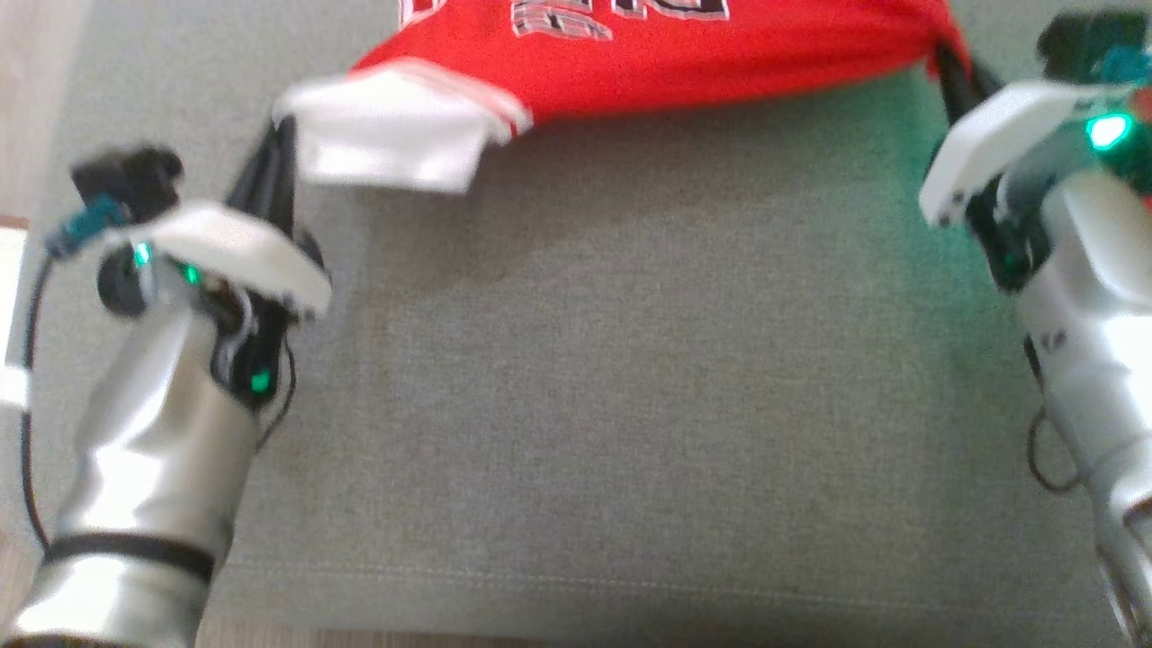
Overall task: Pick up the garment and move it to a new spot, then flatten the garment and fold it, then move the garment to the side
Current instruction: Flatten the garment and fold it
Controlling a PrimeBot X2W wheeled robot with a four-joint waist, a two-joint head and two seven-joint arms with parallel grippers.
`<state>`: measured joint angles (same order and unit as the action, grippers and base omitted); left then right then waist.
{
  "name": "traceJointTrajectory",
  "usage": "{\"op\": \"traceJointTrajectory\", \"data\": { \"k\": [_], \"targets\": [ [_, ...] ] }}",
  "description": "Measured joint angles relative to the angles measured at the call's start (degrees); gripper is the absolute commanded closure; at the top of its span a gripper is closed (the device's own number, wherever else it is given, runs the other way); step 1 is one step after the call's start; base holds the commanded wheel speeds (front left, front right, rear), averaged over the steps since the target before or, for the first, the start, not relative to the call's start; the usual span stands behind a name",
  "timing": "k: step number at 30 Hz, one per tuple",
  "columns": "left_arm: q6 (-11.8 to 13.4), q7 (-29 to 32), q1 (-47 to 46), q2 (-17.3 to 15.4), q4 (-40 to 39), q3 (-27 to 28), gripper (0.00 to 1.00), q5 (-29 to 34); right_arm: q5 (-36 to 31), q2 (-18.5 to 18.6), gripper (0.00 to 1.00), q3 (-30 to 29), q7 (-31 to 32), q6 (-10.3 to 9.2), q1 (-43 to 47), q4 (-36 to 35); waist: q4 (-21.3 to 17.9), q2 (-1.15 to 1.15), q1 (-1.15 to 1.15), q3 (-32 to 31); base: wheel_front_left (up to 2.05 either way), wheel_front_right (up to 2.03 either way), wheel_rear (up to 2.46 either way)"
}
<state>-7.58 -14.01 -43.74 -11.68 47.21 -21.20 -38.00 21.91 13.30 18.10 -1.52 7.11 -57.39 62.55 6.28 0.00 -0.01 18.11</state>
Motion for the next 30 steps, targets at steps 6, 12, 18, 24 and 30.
{"op": "traceJointTrajectory", "data": {
  "k": [6,12,18,24,30],
  "targets": [
    [0.00,1.65,7.86,-3.47,-3.91,-5.87,1.00,-3.68,4.47,4.28,1.00,8.56,4.50,0.01,7.07,-3.92,0.37,0.00,0.00,-4.14,0.00,0.00,0.00],
    [0.00,4.03,13.10,-6.78,-8.73,-10.42,1.00,-5.77,9.25,8.82,1.00,15.77,9.56,0.01,12.36,-9.00,0.75,0.00,0.00,-7.88,0.00,0.00,0.00],
    [-0.01,7.00,18.85,-10.07,-13.84,-13.69,1.00,-7.66,13.93,13.56,1.00,21.02,14.30,0.01,17.83,-14.21,1.00,0.00,0.00,-11.08,0.00,0.00,0.00],
    [0.00,10.66,23.94,-13.51,-19.33,-15.22,1.00,-9.95,19.51,17.27,1.00,24.66,20.22,0.01,21.98,-20.01,0.84,0.00,0.00,-13.57,0.00,0.00,0.00],
    [0.14,15.18,30.54,-17.58,-26.60,-15.72,1.00,-12.46,24.39,20.90,1.00,26.75,27.31,0.01,27.39,-25.21,0.67,0.00,0.00,-16.06,0.00,0.00,0.00]
  ]
}}
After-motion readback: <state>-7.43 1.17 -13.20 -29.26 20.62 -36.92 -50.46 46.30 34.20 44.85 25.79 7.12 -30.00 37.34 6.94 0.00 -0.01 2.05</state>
